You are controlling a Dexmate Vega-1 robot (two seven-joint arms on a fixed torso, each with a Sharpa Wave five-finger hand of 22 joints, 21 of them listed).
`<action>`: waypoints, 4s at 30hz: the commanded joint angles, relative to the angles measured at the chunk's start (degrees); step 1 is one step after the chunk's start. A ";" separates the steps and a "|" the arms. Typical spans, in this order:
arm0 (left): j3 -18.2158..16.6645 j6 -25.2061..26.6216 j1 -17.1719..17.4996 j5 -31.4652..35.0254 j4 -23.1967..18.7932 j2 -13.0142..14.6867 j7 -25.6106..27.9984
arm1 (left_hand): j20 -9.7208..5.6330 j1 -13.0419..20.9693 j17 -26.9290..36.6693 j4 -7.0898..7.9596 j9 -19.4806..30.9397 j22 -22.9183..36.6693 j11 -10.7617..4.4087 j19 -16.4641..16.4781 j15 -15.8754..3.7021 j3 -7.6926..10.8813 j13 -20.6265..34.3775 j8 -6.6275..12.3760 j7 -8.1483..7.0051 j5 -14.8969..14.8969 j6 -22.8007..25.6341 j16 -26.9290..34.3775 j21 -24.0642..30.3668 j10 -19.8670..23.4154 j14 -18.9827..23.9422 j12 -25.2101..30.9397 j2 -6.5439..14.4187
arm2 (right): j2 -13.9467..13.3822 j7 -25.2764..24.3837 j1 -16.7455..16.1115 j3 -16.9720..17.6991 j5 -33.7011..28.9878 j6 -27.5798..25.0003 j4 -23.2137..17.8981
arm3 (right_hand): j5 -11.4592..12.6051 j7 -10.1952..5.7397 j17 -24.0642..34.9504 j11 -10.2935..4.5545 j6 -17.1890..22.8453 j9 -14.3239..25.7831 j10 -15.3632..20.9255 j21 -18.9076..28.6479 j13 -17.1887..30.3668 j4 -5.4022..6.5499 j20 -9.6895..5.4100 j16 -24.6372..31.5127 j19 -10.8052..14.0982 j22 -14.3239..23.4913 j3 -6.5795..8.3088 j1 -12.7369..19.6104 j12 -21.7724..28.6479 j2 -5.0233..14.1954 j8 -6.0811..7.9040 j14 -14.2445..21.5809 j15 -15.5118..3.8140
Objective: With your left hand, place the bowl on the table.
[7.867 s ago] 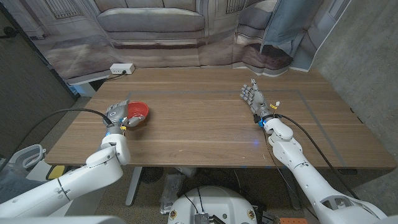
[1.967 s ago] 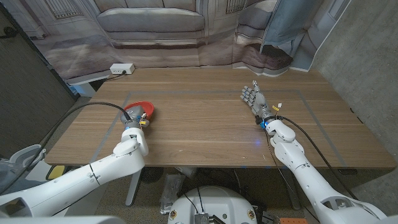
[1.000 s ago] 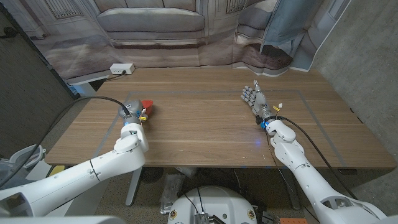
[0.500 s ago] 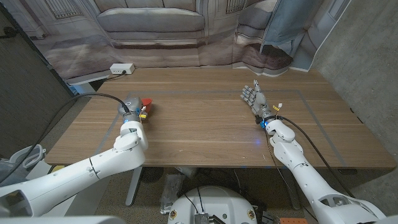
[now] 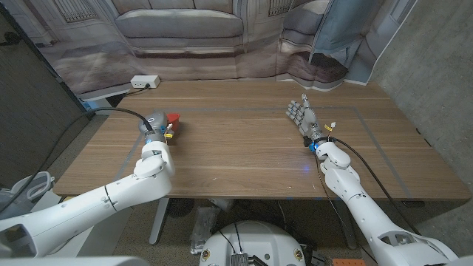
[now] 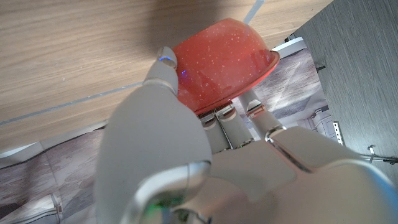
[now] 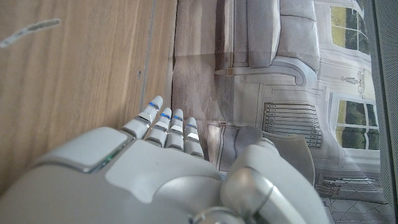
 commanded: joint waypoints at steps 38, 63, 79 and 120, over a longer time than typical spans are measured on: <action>0.15 -5.58 -0.47 5.86 -4.09 2.18 -1.98 | -4.74 3.32 2.04 1.08 1.66 -0.92 -0.94 -1.51 -3.21 0.84 1.49 1.37 2.87 0.17 3.39 -1.45 2.91 1.03 1.00 -0.73 3.19 | -0.52 -0.19 -0.88 0.44 1.21 0.56 -1.25 | -0.01 0.40 0.23 0.01 0.48 0.18 0.79 -0.64 0.19 0.07 -1.83 -0.08 0.81 0.18 -0.44 0.36 -0.08 0.45 -0.03 0.49 -0.11; -3.41 -15.13 3.97 10.04 -4.55 1.42 -2.74 | -4.80 3.21 3.16 1.13 1.78 -1.68 -0.95 -2.28 -3.24 1.16 2.21 1.73 2.73 0.11 3.22 -2.24 4.30 1.30 1.30 -1.12 2.97 | -0.38 -0.16 -0.54 0.19 1.07 0.56 -0.97 | -0.04 0.37 0.23 -0.02 0.48 0.18 0.79 -0.97 0.19 0.02 -1.77 -0.09 0.93 0.19 -0.59 0.38 -0.12 0.51 -0.05 0.62 -0.04; -3.12 -19.78 4.48 14.23 -2.81 -0.10 -5.55 | -4.90 3.07 3.80 1.21 1.62 -2.18 -0.93 -2.63 -3.19 1.37 2.58 1.83 2.69 0.09 3.24 -2.72 5.19 1.51 1.44 -1.37 2.87 | -0.24 -0.31 -0.34 0.06 0.98 0.76 -0.97 | -0.06 0.39 0.24 -0.11 0.47 0.18 0.79 -1.20 0.19 -0.01 -1.77 -0.13 1.06 0.21 -0.69 0.39 -0.15 0.56 -0.06 0.60 -0.13; -6.10 -29.56 9.78 20.28 -4.45 -1.88 -6.76 | -4.99 2.91 5.24 1.24 1.64 -3.54 -1.09 -3.42 -3.24 1.97 3.35 2.17 2.71 0.05 3.10 -3.77 7.40 1.73 1.90 -2.15 2.60 | -0.31 -0.57 -0.52 -0.30 1.03 0.81 -1.98 | -0.11 0.43 0.25 0.03 0.48 0.18 0.83 -1.79 0.19 -0.10 -1.71 -0.18 1.34 0.24 -0.94 0.44 -0.18 0.73 -0.07 0.67 -0.11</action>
